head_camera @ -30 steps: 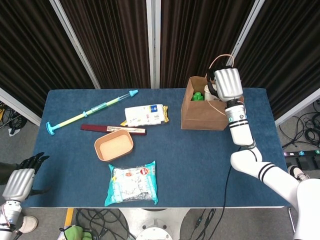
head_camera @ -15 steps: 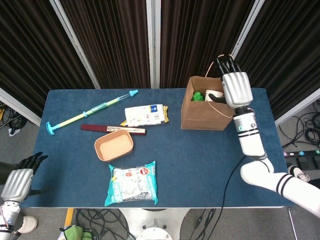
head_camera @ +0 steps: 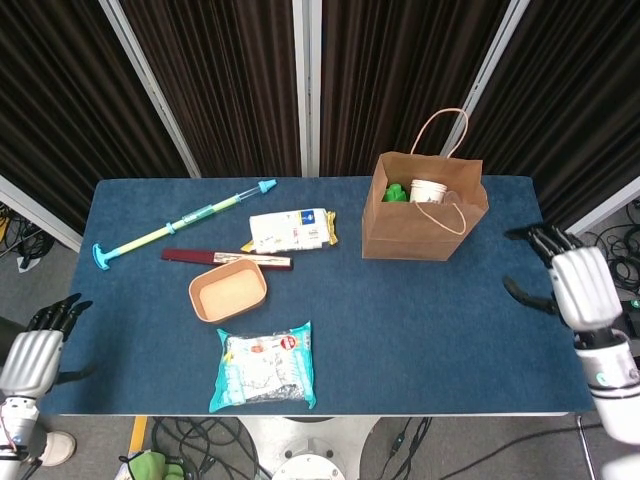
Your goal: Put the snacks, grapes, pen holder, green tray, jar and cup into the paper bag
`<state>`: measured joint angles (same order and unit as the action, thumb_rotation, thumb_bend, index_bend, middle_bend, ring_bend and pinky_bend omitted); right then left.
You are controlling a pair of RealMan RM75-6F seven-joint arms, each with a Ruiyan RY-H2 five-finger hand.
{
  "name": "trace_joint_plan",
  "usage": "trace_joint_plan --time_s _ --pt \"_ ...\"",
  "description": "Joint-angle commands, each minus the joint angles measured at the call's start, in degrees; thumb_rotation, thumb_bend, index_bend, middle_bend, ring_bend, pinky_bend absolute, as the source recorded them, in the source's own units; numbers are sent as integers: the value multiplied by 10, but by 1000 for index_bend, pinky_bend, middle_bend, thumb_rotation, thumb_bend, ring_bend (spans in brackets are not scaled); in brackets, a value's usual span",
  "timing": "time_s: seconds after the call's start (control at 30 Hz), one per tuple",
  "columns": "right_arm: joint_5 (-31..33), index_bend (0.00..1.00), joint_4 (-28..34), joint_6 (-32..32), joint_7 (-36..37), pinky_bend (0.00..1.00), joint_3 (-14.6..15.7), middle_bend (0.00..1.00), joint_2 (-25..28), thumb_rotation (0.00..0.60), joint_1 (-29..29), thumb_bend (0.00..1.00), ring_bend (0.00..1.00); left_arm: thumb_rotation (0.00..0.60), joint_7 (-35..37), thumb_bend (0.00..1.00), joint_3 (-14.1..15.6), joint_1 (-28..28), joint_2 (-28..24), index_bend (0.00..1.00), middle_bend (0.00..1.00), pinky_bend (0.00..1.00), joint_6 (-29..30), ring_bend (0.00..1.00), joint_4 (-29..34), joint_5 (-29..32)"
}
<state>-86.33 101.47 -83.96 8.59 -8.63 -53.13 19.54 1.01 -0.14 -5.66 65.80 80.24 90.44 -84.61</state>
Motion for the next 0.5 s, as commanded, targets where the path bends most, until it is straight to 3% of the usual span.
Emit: trace_joint_plan --time_s 0.03,0.2,0.5 --pt "-45 243 -41 -51 14 329 61 271 -8 600 -70 155 155 600 -15 41 -6 1 7 202 175 144 12 133 -3 -2" --pt "-40 15 -74 -60 -20 133 92 73 -50 600 -112 175 0 600 -49 41 -16 6 26 202 175 145 44 133 -21 -8" --pt "-41 0 -95 -63 -41 67 98 9 -91 600 -136 178 0 600 -68 41 -15 6 38 202 175 145 47 133 -25 -10"
